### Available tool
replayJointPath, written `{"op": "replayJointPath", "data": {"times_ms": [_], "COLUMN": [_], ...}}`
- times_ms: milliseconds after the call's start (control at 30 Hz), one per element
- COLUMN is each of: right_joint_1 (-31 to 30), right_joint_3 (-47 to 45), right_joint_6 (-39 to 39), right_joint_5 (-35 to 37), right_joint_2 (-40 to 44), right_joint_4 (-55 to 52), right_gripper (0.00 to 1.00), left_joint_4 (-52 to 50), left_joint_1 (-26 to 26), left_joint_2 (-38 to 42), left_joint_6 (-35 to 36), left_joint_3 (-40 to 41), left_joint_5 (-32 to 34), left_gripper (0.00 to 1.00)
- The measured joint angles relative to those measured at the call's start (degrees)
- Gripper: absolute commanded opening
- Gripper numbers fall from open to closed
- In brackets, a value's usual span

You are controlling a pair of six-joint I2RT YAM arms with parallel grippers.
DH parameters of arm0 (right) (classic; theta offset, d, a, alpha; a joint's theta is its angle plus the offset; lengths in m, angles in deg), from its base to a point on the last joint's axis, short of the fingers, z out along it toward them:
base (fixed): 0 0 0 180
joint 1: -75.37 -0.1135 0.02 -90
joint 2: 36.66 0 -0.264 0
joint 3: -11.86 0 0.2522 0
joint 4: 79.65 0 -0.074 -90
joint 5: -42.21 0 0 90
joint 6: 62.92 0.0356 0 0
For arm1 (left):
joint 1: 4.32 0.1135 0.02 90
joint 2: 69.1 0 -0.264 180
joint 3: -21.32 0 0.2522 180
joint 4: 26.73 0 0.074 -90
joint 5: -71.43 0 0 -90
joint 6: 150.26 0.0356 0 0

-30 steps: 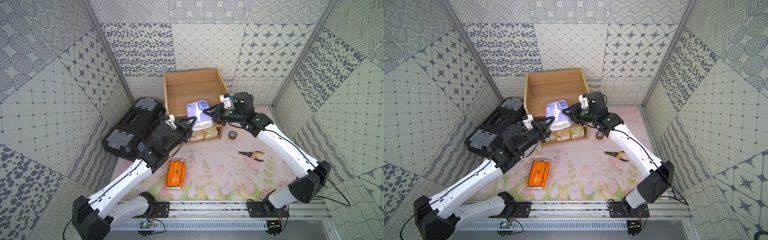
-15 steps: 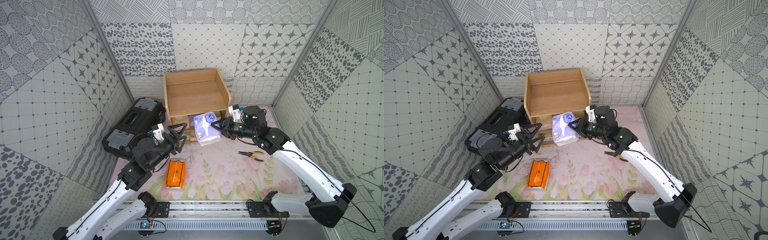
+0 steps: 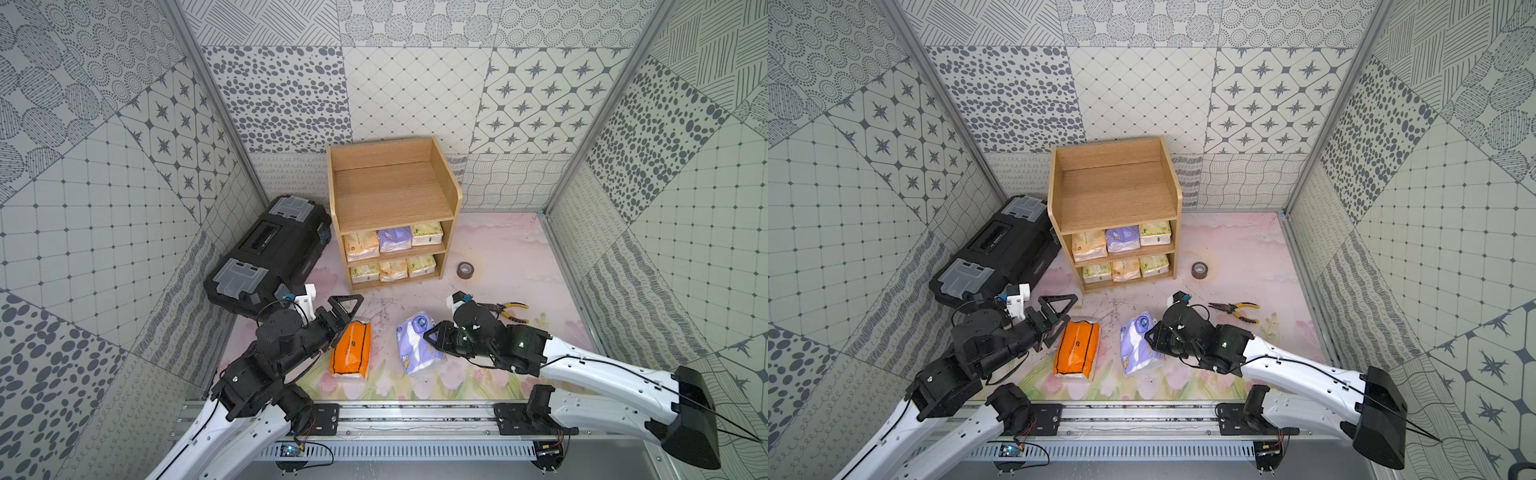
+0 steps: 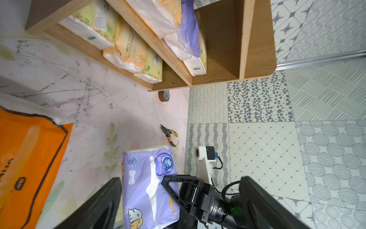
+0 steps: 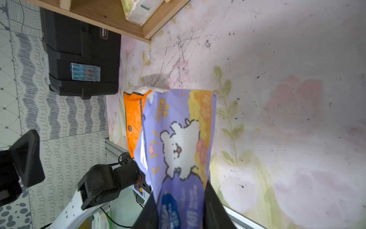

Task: Remove the tissue boxes from the shelf
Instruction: Place the box of tissues at the center of the board.

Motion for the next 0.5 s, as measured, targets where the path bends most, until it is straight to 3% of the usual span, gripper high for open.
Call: {"op": "replayJointPath", "data": {"times_ms": [200, 500], "right_joint_1": [-2.05, -3.82], "right_joint_3": [-3.78, -3.93], "right_joint_6": [1.38, 3.8], "right_joint_5": [4.55, 7.23], "right_joint_2": [-6.58, -17.53], "right_joint_4": [12.63, 27.67], "right_gripper": [0.13, 0.14], "left_joint_4": [-5.33, -11.26], "left_joint_1": [0.0, 0.0], "left_joint_2": [0.33, 1.7], "left_joint_6": [4.44, 5.44], "left_joint_3": [0.13, 1.29], "left_joint_5": [1.09, 5.27], "left_gripper": [0.99, 1.0]}}
